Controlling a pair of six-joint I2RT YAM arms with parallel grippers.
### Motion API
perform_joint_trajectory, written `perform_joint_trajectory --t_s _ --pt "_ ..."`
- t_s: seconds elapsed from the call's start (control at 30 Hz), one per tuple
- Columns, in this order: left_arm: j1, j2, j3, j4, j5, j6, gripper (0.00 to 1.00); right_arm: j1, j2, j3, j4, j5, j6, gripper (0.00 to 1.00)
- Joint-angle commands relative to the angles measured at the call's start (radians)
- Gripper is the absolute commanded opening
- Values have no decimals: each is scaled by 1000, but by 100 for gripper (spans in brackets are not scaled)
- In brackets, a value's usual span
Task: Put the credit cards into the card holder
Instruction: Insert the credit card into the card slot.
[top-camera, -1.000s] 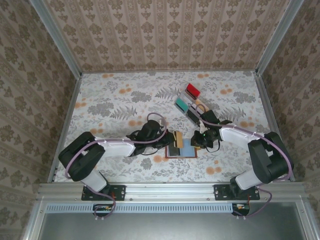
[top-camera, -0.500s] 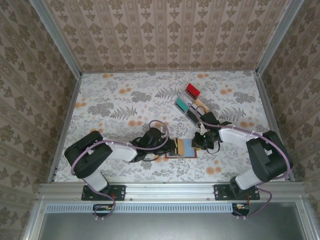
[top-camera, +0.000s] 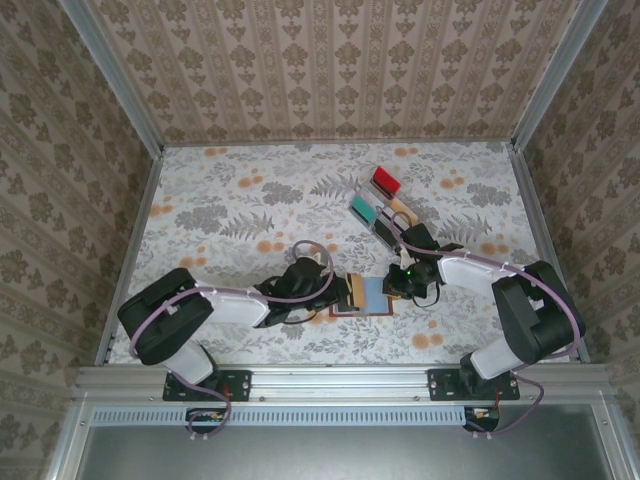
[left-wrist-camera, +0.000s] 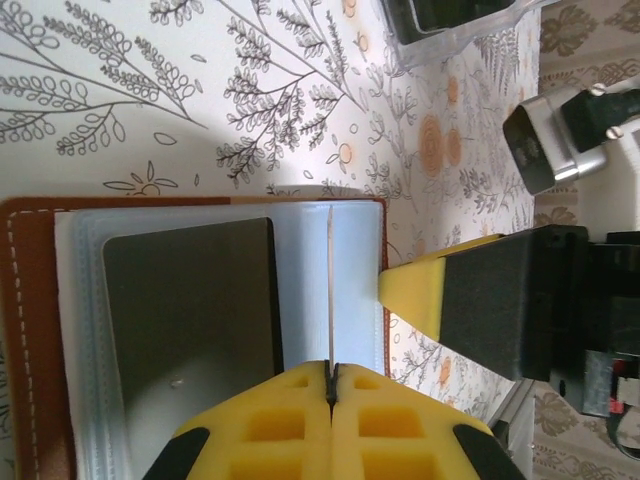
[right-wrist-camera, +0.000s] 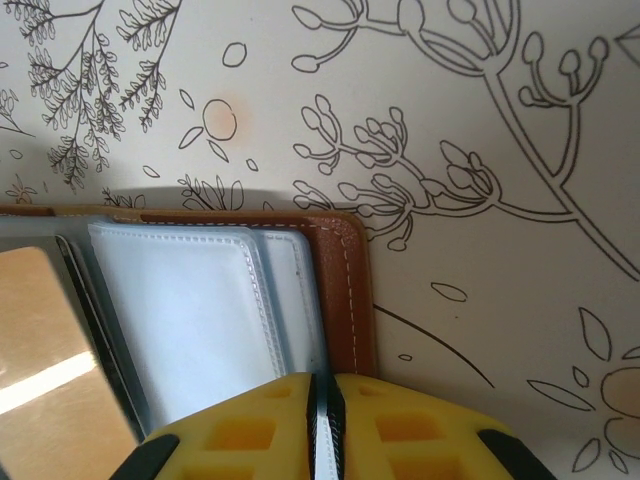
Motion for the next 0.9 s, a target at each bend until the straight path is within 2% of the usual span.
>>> perform_joint_trajectory --t_s 0.0,0.17,0.37,0.53,0.87 --pt "-2 -9 7 -37 -8 30 0 5 54 -44 -18 59 6 16" --pt "-2 51 26 -6 40 13 0 4 60 -41 -18 57 5 16" --pt "-7 26 -32 13 -10 1 0 5 53 -53 -12 63 5 16" --pt "-12 95 -26 141 10 -5 0 4 75 -56 -4 63 1 16" --pt "-18 276 -52 441 58 -103 0 5 78 -48 -14 64 -5 16"
